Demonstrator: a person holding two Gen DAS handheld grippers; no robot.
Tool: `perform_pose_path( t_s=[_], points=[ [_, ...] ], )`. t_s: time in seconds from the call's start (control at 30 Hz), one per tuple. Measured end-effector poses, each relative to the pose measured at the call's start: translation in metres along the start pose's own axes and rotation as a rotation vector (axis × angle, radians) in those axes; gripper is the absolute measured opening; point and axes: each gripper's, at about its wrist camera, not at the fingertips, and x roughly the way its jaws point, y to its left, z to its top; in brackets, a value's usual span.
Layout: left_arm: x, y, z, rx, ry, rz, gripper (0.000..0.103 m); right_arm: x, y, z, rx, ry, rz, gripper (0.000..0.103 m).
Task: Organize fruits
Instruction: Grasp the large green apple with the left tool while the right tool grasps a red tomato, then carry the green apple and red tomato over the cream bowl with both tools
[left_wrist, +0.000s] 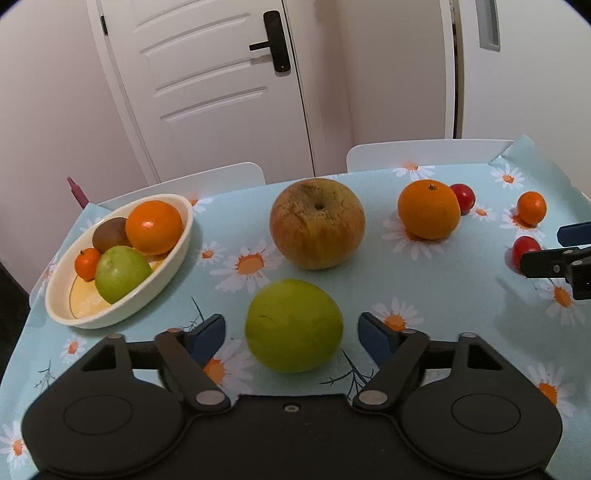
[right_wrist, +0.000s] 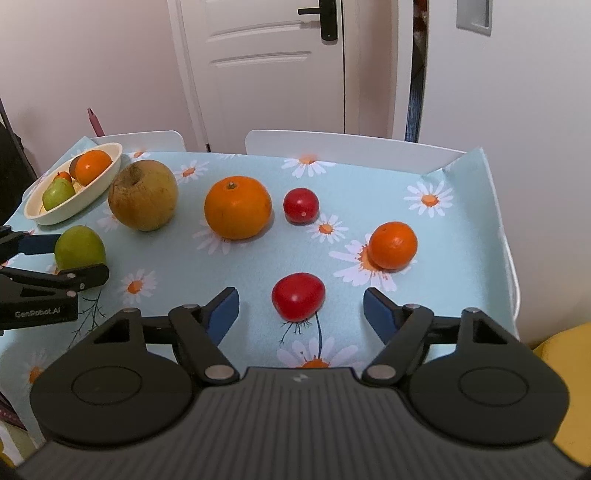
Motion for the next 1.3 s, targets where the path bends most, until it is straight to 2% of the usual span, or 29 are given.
perform_pose_path(
  t_s=[0.1, 0.27, 0.6, 0.7, 0.8, 1.3],
  points=[
    [0.008, 0.001, -0.001, -0.016, 0.025, -0.006, 0.061, 0.005, 0.001, -0.002, 0.005, 0.004, 0.007, 0.087],
    [0.009, 0.002, -0.002, -0.033, 0.030, -0.014, 0.061, 0.010, 0.002, -0.003, 0.007, 0.006, 0.006, 0.078],
    [0.009, 0.005, -0.002, -0.017, 0.032, -0.040, 0.060, 0.018, 0.005, -0.005, -0.003, -0.004, -0.026, 0.073],
    [0.009, 0.004, -0.001, -0.005, 0.031, -0.044, 0.060, 0.020, 0.008, -0.005, -0.017, -0.014, -0.037, 0.065],
    [0.009, 0.004, -0.001, 0.006, 0.034, -0.048, 0.060, 0.021, 0.010, -0.004, -0.029, -0.020, -0.048, 0.049],
    [0.000, 0.015, 0.004, 0.017, 0.030, -0.078, 0.060, 0.006, 0.032, 0.007, -0.026, -0.023, -0.044, 0.049]
  ],
)
